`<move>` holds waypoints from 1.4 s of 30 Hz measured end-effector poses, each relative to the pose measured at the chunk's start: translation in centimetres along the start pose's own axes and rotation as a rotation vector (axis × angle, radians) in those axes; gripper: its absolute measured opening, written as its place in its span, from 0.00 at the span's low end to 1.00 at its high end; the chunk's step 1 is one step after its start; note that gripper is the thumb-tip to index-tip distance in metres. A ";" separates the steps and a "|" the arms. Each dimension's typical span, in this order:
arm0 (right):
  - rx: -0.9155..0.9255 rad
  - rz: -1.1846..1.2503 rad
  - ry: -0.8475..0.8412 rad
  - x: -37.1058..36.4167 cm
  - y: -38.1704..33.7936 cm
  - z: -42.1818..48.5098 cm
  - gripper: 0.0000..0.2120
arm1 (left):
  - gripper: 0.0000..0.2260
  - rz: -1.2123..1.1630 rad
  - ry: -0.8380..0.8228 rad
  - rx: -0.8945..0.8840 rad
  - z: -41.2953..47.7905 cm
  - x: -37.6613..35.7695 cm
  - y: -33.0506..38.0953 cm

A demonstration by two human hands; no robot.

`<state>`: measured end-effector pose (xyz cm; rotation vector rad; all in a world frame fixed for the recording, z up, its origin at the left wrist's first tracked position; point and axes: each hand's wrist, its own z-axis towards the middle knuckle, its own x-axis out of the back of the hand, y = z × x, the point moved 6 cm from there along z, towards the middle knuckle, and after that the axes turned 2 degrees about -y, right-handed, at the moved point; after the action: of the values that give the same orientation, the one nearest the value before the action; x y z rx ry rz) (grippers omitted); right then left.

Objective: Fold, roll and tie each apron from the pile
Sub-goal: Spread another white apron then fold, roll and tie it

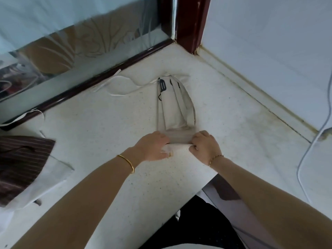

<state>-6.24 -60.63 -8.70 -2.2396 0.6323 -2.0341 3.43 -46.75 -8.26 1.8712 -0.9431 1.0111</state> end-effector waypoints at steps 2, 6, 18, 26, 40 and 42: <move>-0.091 0.151 -0.075 0.5 2.0 0.2 0.12 | 0.08 -0.107 0.006 0.035 0.6 -0.3 0.1; -0.237 0.393 -0.046 1.6 3.9 0.8 0.11 | 0.05 -0.558 0.063 0.230 1.0 0.3 -1.0; -0.490 0.431 0.000 0.8 5.5 2.2 0.14 | 0.09 -0.787 0.118 0.612 2.0 -1.1 -1.9; -0.511 0.264 -0.125 -0.3 5.4 3.9 0.07 | 0.20 -0.048 0.272 0.525 2.7 1.7 -0.2; 0.036 -0.031 -0.074 0.6 4.4 3.1 0.08 | 0.21 0.248 0.096 0.055 4.5 0.1 2.0; 0.064 -0.021 -0.140 0.6 4.5 2.7 0.21 | 0.18 0.178 0.109 0.070 4.4 0.4 1.8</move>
<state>-4.79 -65.61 -9.85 -2.3354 0.5262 -1.8577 3.34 -51.52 -8.98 1.7926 -1.0354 1.2544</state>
